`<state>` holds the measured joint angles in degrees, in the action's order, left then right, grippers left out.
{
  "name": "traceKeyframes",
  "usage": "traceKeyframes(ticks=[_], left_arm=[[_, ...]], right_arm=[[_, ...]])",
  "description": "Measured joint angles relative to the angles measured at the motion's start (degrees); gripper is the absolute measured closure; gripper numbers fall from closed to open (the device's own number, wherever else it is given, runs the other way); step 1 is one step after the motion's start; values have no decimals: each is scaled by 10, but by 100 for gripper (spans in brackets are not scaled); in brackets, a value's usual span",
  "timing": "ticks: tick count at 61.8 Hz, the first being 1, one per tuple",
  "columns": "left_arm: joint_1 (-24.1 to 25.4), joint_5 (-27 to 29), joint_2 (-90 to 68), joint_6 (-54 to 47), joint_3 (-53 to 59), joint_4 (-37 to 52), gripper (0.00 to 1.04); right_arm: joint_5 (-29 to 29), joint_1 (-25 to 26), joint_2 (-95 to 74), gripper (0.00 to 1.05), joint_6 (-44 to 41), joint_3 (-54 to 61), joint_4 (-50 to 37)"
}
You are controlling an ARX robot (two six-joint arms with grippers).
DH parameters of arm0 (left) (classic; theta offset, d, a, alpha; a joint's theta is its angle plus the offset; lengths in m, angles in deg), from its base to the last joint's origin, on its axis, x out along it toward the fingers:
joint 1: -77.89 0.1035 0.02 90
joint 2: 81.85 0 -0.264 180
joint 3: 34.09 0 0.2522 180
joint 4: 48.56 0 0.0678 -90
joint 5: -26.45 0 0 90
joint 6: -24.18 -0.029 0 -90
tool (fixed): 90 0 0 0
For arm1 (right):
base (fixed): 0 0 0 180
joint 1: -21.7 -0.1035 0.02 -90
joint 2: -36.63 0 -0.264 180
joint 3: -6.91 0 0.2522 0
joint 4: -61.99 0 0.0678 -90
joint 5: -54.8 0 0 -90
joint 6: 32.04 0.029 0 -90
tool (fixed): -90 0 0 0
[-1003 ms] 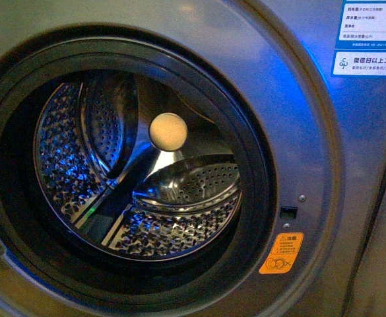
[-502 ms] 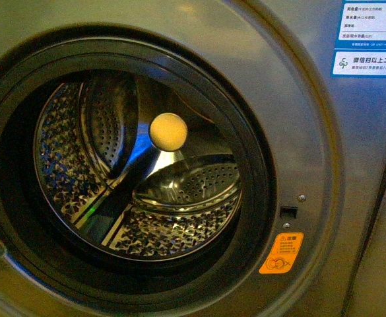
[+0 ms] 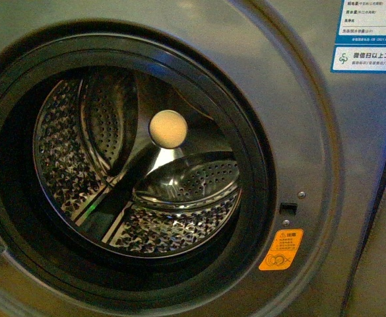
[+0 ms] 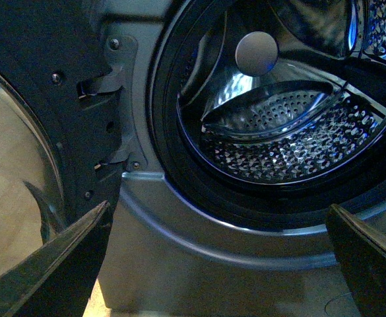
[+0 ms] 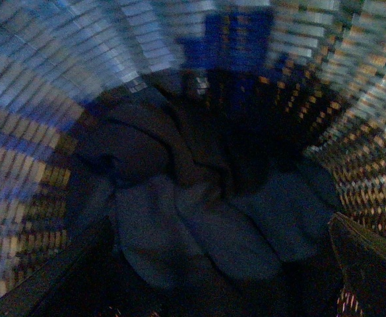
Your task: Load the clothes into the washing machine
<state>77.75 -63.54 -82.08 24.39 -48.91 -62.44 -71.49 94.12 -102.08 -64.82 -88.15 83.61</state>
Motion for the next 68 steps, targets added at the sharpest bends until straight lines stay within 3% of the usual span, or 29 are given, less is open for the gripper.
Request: traceKeyframes(ticks=[40,68], left_arm=[[0,0,0,0,0,0,7],[0,0,0,0,0,0,7]], right_arm=[[129,-46,-258,7,3,-143,-44],[141,-43,-334,7,31,-165,-95]])
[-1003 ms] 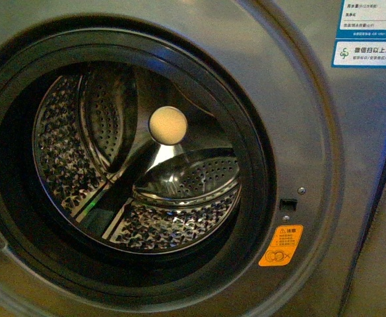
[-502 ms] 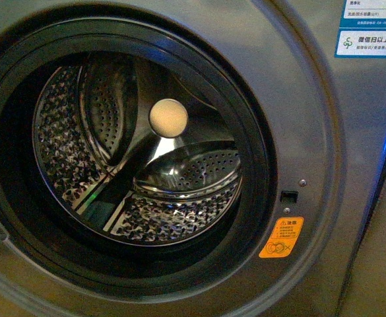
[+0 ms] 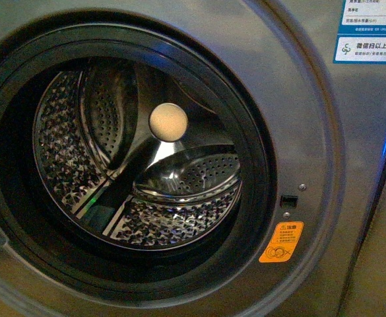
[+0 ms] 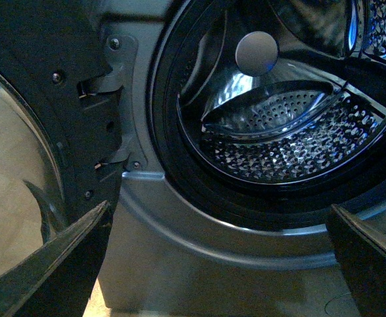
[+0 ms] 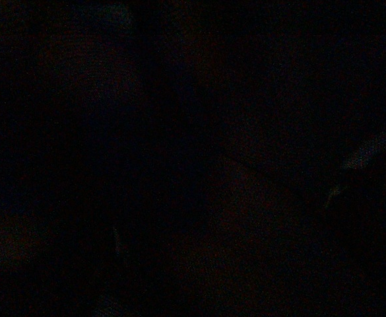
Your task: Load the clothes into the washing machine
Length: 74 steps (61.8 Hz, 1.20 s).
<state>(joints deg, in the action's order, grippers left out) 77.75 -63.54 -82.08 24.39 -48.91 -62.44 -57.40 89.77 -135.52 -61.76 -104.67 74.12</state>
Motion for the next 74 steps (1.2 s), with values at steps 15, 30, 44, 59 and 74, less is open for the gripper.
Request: traceKeyframes(ticks=[15,30,44,59,74], left_arm=[[0,0,0,0,0,0,7],[0,0,0,0,0,0,7],[0,0,0,0,0,0,7],[0,0,0,0,0,0,7],[0,0,0,0,0,0,7]], right_arm=[[-3,0,-20,7,15,-13,-23],[-2,1,-35,7,16,-16,-40],[0,1,-31,36,38,-1,-78],[-37,-14,22,79,69,81,-156],[-112,-10,156,100,63,188,-214]])
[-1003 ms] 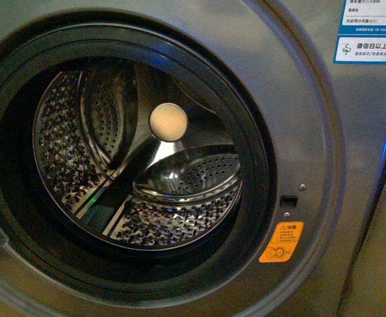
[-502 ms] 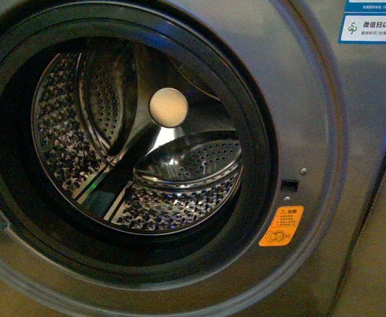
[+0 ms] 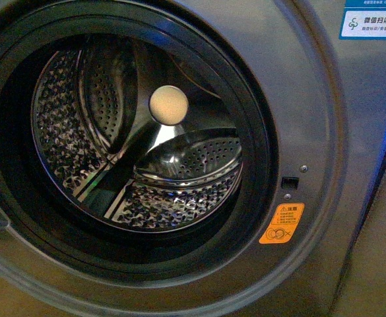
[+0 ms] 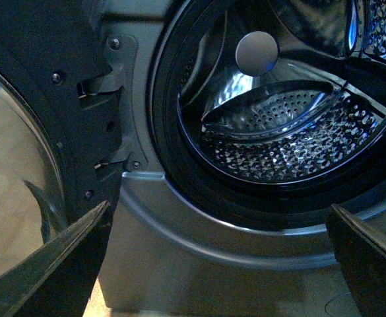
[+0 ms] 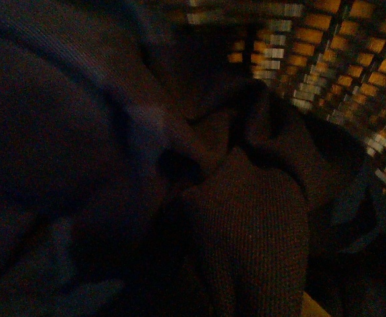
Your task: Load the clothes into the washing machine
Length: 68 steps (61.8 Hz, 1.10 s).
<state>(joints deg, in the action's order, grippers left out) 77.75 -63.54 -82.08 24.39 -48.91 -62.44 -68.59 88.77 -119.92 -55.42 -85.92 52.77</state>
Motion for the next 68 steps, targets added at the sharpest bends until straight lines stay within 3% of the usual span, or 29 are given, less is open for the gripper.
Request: traceKeyframes(ticks=[20,40,49,58,68], left_arm=[[0,0,0,0,0,0,7],[0,0,0,0,0,0,7],[0,0,0,0,0,0,7],[0,0,0,0,0,0,7],[0,0,0,0,0,0,7]], right_arm=[[-135,25,238,100,16,151,-40],[-281,53,577,100,186,206,-118],[-302,50,652,100,291,170,-169],[-289,19,693,100,409,94,-210],[-256,-49,739,100,498,-31,-159]])
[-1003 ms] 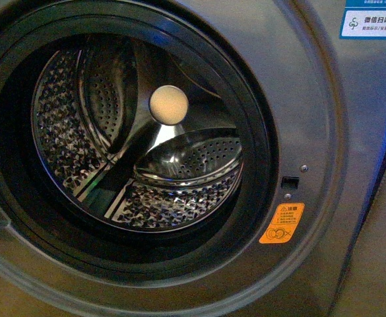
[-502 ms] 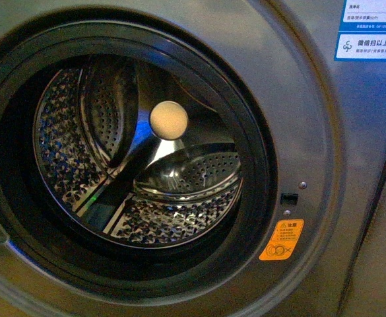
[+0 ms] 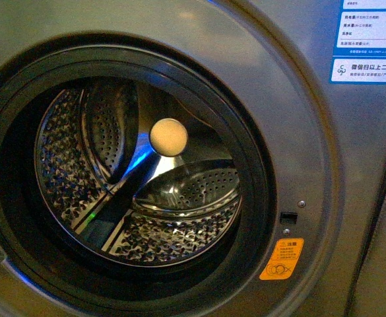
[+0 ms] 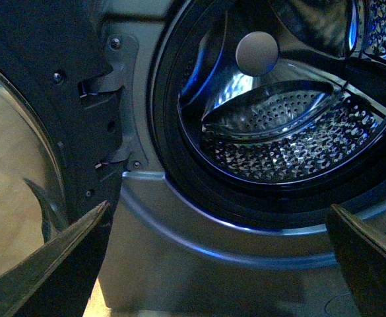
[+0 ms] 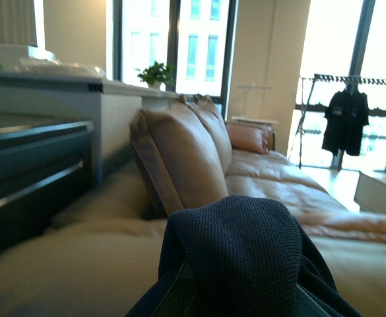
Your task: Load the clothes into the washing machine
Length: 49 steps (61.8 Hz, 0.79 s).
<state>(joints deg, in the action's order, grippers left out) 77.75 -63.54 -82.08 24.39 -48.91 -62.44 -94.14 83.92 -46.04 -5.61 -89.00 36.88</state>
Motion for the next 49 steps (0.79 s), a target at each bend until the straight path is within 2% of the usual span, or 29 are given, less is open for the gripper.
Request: traceKeyframes(ticks=[6,11,19,21,28,32,42,49], left_arm=[[0,0,0,0,0,0,7],[0,0,0,0,0,0,7],[0,0,0,0,0,0,7],[0,0,0,0,0,0,7],[0,0,0,0,0,0,7],[0,0,0,0,0,0,7],[0,0,0,0,0,0,7],[0,0,0,0,0,0,7]], right_arm=[[33,-54,25,100,3,-74,76],[67,-119,50,100,-17,-128,159],[132,-249,76,100,-73,-210,296],[156,-292,78,100,-96,-234,336],[299,-520,69,100,-212,-324,493],[359,-615,54,100,-259,-348,524],[467,-801,-1,100,-326,-381,548],[509,-882,-43,100,-353,-396,542]])
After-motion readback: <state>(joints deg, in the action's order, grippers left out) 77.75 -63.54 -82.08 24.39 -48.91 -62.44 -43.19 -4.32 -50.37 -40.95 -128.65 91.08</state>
